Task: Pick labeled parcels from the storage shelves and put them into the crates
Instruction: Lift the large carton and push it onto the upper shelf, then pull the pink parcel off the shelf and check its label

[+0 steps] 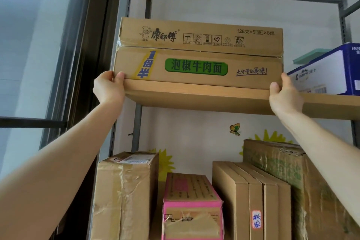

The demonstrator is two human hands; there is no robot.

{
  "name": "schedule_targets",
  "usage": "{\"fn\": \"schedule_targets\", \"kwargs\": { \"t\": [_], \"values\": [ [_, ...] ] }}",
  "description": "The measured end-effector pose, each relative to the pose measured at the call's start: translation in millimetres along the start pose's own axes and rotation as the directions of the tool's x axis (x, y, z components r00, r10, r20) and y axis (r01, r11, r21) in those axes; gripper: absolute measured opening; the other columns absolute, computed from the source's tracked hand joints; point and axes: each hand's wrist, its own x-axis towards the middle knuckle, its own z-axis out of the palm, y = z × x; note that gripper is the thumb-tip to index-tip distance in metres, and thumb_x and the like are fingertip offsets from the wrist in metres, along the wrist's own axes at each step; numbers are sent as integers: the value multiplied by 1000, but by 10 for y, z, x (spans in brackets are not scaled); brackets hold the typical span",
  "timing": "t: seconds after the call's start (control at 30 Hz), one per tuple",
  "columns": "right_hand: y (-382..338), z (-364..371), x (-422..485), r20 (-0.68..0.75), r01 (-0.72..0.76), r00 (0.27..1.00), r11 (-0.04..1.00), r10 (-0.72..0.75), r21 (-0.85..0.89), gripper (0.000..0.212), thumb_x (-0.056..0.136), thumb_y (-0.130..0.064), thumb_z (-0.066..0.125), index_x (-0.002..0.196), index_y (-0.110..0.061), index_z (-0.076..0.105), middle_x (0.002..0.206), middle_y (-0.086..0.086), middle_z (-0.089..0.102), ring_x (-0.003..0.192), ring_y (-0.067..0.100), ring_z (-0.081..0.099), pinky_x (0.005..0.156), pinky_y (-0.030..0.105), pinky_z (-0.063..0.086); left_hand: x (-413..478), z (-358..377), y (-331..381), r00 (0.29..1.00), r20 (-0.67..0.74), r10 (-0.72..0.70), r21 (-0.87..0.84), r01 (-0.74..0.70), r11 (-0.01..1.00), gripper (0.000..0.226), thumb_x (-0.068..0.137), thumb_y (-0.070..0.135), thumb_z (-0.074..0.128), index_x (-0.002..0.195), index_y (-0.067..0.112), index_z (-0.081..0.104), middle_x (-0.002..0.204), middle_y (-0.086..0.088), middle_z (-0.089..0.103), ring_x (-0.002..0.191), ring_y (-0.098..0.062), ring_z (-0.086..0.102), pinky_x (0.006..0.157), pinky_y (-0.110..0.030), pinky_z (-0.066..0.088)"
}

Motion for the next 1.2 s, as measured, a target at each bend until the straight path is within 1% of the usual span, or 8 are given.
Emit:
{"fn": "schedule_targets", "kwargs": {
  "t": [0.13,0.27,0.4,0.57,0.7,0.83,0.97,1.2],
  "values": [
    [-4,-8,-39,13,-7,1000,997,6,73,48,100,-23,35,147,-16,24,151,9,31,139,31,30,116,49,20,-68,-46,2,999,0,-32,-23,32,999,23,93,21,50,106,8,64,97,-4,59,89,-13,53,88,-29,47],
    [-71,54,-509,-46,-25,998,946,42,322,44,98,-14,41,141,-13,37,151,4,33,139,19,30,111,28,26,-424,-314,-128,998,50,-27,-79,31,996,22,93,21,48,105,14,65,98,-2,64,89,-11,57,77,-17,42],
    [-228,334,-1387,242,-115,970,834,-23,540,38,97,-15,42,135,-11,46,140,3,48,128,14,44,99,18,31,-916,-668,-454,992,113,-58,2,58,998,17,95,21,45,84,24,58,74,11,51,66,1,47,62,-11,41],
    [-637,800,-2163,703,-251,699,874,-133,416,44,99,-29,37,134,-3,45,139,12,49,127,21,46,100,25,35,-1207,-819,-923,905,229,-359,195,319,927,30,96,36,42,74,17,53,76,-2,52,77,-17,49,61,-22,37],
    [-812,1103,-2416,817,-279,567,910,-102,307,53,99,-42,30,140,-9,38,142,10,45,129,23,42,104,32,33,-1313,-840,-987,837,281,-470,138,449,883,32,96,41,42,83,17,58,81,-2,58,78,-14,53,67,-24,41],
    [-719,1060,-2596,740,-279,658,868,-138,411,50,98,-41,35,143,-19,34,147,-1,39,134,13,36,109,27,30,-1507,-953,-925,864,245,-439,-31,459,888,21,94,39,46,100,24,59,89,7,61,88,-10,56,79,-28,45],
    [-532,741,-2897,559,-207,764,698,-322,685,39,95,-31,47,134,-32,42,131,-18,51,113,-16,46,90,1,38,-1852,-1164,-838,944,147,-296,-221,323,920,13,89,32,48,90,28,60,88,8,62,88,-11,57,75,-28,44],
    [-395,505,-3292,431,-153,818,580,-380,800,38,86,-41,42,124,-37,42,134,-14,50,123,-8,45,93,5,39,-2161,-1351,-843,967,140,-213,-375,251,893,20,75,24,41,85,28,58,74,15,63,74,-7,56,66,-25,41]
  ]
}}
